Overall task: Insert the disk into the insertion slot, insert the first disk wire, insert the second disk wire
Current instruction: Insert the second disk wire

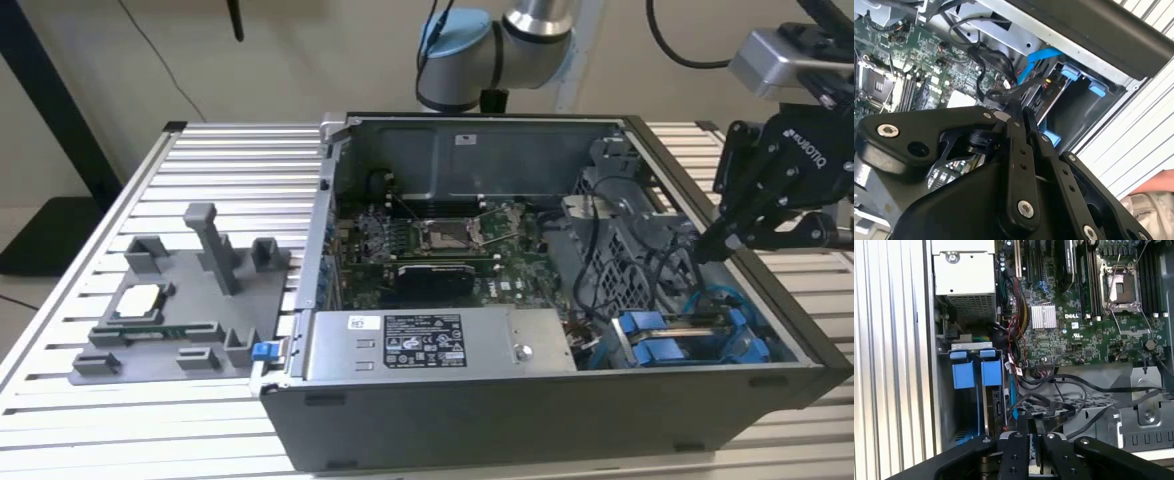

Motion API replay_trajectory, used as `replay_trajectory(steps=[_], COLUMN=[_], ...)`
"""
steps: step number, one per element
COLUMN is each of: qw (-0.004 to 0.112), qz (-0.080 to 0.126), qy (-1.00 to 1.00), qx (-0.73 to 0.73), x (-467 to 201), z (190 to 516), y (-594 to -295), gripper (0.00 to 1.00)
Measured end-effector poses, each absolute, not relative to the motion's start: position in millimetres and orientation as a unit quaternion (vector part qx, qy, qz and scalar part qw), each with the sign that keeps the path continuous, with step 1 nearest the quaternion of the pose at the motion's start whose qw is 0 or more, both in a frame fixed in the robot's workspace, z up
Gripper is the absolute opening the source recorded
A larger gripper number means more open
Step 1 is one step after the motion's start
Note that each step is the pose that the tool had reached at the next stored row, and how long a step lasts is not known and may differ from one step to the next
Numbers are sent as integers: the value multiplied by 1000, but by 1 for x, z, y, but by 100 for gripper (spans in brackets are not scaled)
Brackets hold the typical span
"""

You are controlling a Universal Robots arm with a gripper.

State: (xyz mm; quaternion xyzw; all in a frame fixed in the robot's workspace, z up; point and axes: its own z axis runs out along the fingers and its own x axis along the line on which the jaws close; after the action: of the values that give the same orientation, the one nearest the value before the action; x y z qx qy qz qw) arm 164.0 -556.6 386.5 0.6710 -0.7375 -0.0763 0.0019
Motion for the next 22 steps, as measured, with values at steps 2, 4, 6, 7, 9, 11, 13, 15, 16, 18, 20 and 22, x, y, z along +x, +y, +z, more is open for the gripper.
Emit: replay_trajectory(steps=[2,4,6,7,9,11,13,15,16,18,20,22], qw=[2,2,2,2,2,2,2,2,2,2,1,1], qz=[-76,-76,-76,-76,-76,-76,-76,-76,-76,-76,-76,-75], qy=[-737,-737,-737,-737,-737,-737,-737,-737,-737,-737,-737,-737], qx=[671,671,671,671,671,671,671,671,671,671,671,671], x=[161,158,154,152,148,145,143,141,140,139,137,137], z=[387,386,386,386,386,385,384,383,383,381,379,376], y=[-557,-557,-558,-558,-560,-563,-568,-573,-575,-580,-583,-584], gripper=[0,0,0,0,0,0,0,0,0,0,0,0])
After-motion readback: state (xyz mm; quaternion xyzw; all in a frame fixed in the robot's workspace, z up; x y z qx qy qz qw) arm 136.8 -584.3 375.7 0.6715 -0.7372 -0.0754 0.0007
